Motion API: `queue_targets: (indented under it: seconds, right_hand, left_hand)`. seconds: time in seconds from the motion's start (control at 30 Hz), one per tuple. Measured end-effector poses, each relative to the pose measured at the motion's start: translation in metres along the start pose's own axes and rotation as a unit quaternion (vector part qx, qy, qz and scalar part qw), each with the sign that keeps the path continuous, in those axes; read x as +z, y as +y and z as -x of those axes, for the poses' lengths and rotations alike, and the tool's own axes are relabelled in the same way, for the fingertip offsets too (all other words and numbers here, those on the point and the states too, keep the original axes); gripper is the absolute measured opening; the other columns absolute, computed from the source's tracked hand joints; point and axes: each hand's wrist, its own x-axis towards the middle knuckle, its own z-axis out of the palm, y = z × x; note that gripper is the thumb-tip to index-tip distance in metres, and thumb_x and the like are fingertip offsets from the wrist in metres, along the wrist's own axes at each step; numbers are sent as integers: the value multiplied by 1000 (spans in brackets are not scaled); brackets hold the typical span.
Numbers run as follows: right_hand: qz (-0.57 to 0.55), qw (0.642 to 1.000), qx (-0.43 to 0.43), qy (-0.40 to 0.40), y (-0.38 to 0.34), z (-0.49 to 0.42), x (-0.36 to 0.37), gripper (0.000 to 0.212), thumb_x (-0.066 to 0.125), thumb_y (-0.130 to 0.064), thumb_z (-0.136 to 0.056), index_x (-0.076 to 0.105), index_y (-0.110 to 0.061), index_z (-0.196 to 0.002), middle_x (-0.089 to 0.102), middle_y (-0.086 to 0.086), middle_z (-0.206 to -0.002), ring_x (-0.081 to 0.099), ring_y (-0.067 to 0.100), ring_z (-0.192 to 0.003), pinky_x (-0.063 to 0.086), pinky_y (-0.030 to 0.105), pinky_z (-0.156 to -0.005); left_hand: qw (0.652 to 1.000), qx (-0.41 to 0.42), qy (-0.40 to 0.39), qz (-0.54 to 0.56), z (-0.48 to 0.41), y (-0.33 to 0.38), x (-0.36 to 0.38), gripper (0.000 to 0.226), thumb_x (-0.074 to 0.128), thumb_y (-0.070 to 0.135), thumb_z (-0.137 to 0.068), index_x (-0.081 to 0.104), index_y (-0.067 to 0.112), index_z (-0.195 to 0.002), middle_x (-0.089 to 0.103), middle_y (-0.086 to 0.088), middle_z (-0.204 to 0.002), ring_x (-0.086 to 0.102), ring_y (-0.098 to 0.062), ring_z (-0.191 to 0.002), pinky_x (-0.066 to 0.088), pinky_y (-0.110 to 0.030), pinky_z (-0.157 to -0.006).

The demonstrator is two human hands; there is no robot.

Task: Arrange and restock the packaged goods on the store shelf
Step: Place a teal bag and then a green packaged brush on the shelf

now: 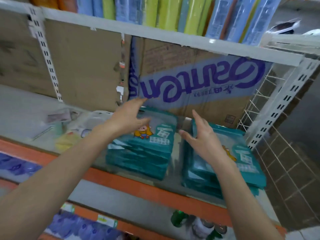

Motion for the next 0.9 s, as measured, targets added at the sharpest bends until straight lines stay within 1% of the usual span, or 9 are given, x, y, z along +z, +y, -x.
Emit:
queue_targets:
  seconds: [0.1,0.17,0.27,0.37,0.43,0.57,0.77,0.83,0.9]
  right_hand:
    - [14,1000,-19,-7,-48,-11,35,78,50,-49,-89,5,-27,-149,17,3,-155,18,24,-141,21,48,-113]
    - [24,999,-34,-14,-82,-17,58,75,49,-47,-91,8,-25,-149,16,4,-156,17,23,-142,20,46,-114]
    - [40,998,-48,-20,-128,-27,91,69,50,-41,-92,14,-22,-149,21,8,-154,26,26,-138,23,46,-112]
    - [53,997,-58,-19,-175,-38,127,67,50,-41,-93,17,-22,-148,24,7,-153,23,25,-139,22,45,-113]
    - [45,997,-62,-23,-203,-41,152,66,51,-39,-92,20,-21,-147,25,5,-153,22,24,-140,21,43,-113]
    - [43,997,-57,-41,-240,-53,193,63,51,-37,-92,24,-20,-146,30,5,-150,26,24,-137,23,42,-112]
    - [78,992,-56,-79,-265,-87,245,63,51,-40,-92,26,-20,-145,34,6,-148,27,24,-137,23,40,-112]
    - [90,990,-58,-87,-271,-99,260,63,50,-41,-92,25,-20,-146,35,5,-147,28,23,-137,23,38,-111]
    - [90,990,-60,-85,-277,-112,272,61,50,-40,-92,27,-20,-145,39,6,-144,31,24,-134,25,35,-109]
  left_hand:
    - [998,-34,-8,-51,18,-48,-37,63,59,32,-87,32,19,-142,42,-11,-142,42,-28,-127,35,-34,-99]
    - [997,-42,-20,-59,31,-82,-61,62,59,27,-88,32,15,-142,35,-13,-147,36,-27,-133,30,-32,-104]
    - [995,-61,-35,-74,44,-135,-92,65,61,26,-87,31,11,-143,32,-13,-149,31,-25,-136,24,-27,-105]
    - [992,-84,-54,-83,58,-187,-125,70,60,41,-83,34,11,-141,38,-13,-144,38,-26,-131,31,-31,-104]
    - [991,-87,-62,-86,67,-217,-140,88,45,63,-68,39,8,-137,42,-15,-141,41,-26,-128,32,-31,-102]
    - [989,-97,-85,-76,75,-264,-155,101,33,64,-55,33,13,-142,38,-11,-145,36,-24,-133,29,-28,-103]
    - [983,-124,-120,-62,59,-325,-151,92,39,62,-65,29,15,-144,30,-7,-150,31,-22,-136,27,-33,-110]
    - [982,-128,-127,-63,51,-348,-147,76,51,52,-83,23,19,-146,21,-3,-154,24,-20,-140,22,-35,-113]
    - [983,-120,-125,-56,43,-370,-144,69,55,40,-89,22,21,-146,18,-2,-155,22,-19,-141,20,-34,-114]
